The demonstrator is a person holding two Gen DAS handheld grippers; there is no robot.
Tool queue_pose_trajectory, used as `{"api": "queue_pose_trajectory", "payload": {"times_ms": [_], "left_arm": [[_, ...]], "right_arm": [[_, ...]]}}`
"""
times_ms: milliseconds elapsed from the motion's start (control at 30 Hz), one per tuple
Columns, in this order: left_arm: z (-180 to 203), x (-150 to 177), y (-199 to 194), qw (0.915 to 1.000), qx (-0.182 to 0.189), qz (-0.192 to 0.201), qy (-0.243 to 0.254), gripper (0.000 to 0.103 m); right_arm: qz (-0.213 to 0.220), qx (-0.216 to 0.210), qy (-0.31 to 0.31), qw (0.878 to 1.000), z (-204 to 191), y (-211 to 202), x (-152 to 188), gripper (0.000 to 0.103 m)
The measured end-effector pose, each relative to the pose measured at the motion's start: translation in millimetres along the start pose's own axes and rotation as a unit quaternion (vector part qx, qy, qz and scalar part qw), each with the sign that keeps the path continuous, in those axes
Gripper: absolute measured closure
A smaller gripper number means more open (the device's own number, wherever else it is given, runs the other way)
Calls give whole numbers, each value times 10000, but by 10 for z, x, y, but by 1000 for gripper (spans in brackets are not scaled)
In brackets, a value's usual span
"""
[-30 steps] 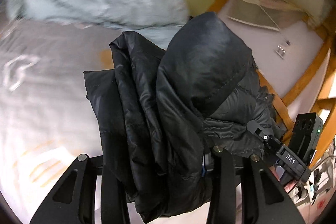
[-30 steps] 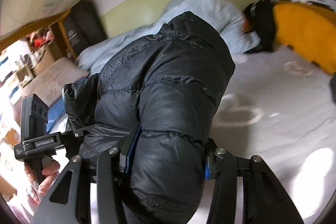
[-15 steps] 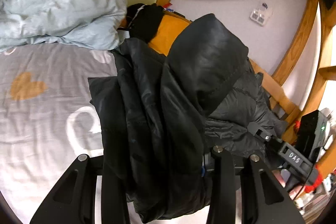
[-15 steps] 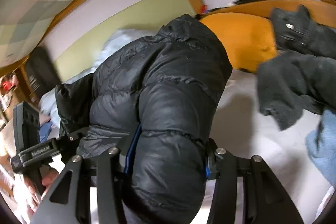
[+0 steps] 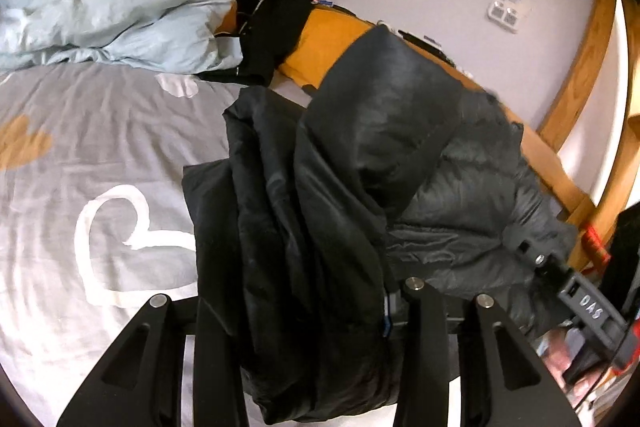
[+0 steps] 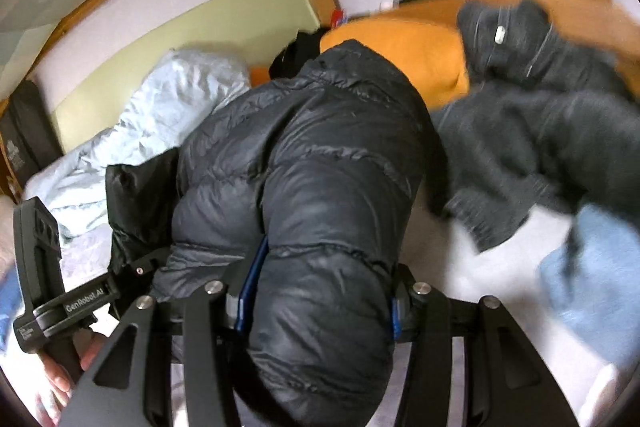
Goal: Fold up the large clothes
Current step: 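Lower the jacket bundle beside the orange cushion and open both grippers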
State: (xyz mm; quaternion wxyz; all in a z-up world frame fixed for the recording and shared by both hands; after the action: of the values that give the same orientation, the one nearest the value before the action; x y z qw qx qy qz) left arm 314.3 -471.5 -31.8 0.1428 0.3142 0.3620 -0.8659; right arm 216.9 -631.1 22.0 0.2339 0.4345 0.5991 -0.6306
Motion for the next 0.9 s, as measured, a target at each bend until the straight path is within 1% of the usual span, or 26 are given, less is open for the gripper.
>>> {"api": "queue_pose_trajectory", "payload": {"times_ms": [67,133,167,200,233,267,300,333,400,433,467,533,567,600,667,700,767,800,867,900], "left_arm": [[-39,37,57,9996,-263,22,-41,57],[-89,71,124,9986,-527,75,21,43],[-89,97,138,9973,-687,140,200,40],[-73,119,132,9951,-856,239,436,34],[-58,137,104,9922,-1021,333,636,24],[-63,140,50,9894,-1167,434,742,19],[-88,128,-4,9890,-1203,502,699,14],[-134,112,-71,9910,-1112,502,549,14],[-205,84,-199,9943,-918,371,395,13],[-226,66,-283,9938,-946,397,439,13],[-237,45,-402,9919,-1023,511,557,13],[-252,27,-687,9855,-1189,825,888,8],[-267,33,-847,9813,-1302,998,1006,7],[-292,42,-1010,9776,-1393,1136,1096,6],[-363,83,-1325,9735,-1441,1315,1194,3],[-410,115,-1476,9712,-1482,1410,1222,0],[-543,224,-1816,9648,-1582,1658,1289,0],[-620,281,-1961,9623,-1631,1737,1313,0],[-848,424,-2256,9550,-1891,1898,1275,0],[-967,484,-2383,9527,-1989,1949,1214,0]], "right_arm": [[94,183,-191,9996,-7,-58,-18,53],[-158,294,-127,9994,47,77,54,50],[-316,452,-90,9984,96,172,105,46],[-402,576,-89,9975,124,226,126,44],[-480,690,-111,9964,150,273,155,44],[-523,758,-142,9956,178,288,175,41],[-547,844,-182,9948,191,290,180,36],[-518,980,-236,9936,202,271,172,32],[-315,1378,-458,9889,221,197,153,17],[-209,1542,-605,9860,213,154,150,16],[-138,1669,-712,9833,198,102,162,15],[-115,1771,-735,9814,170,28,176,15],[-82,1763,-740,9815,124,-38,182,14],[9,1668,-764,9830,57,-114,167,11],[201,1464,-781,9859,-127,-260,144,7],[309,1323,-715,9881,-233,-327,142,4],[430,992,-493,9929,-439,-394,174,0],[462,794,-308,9953,-560,-414,219,0],[458,337,116,9983,-827,-400,400,0],[439,232,79,9987,-961,-395,468,0]]}}
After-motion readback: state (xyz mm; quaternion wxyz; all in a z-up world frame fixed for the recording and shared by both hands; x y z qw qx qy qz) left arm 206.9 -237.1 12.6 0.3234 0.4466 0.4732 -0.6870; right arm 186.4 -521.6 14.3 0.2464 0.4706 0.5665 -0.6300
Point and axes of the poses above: each gripper's, at about its wrist camera, not at the fingertips, and y roughly the way its jaws point, z to its right, x to its underside, the point moved 6 cm from there along y, roughly the way its jaws point, and after that the axes turned 9 degrees about -y, right-handed, at the moved point
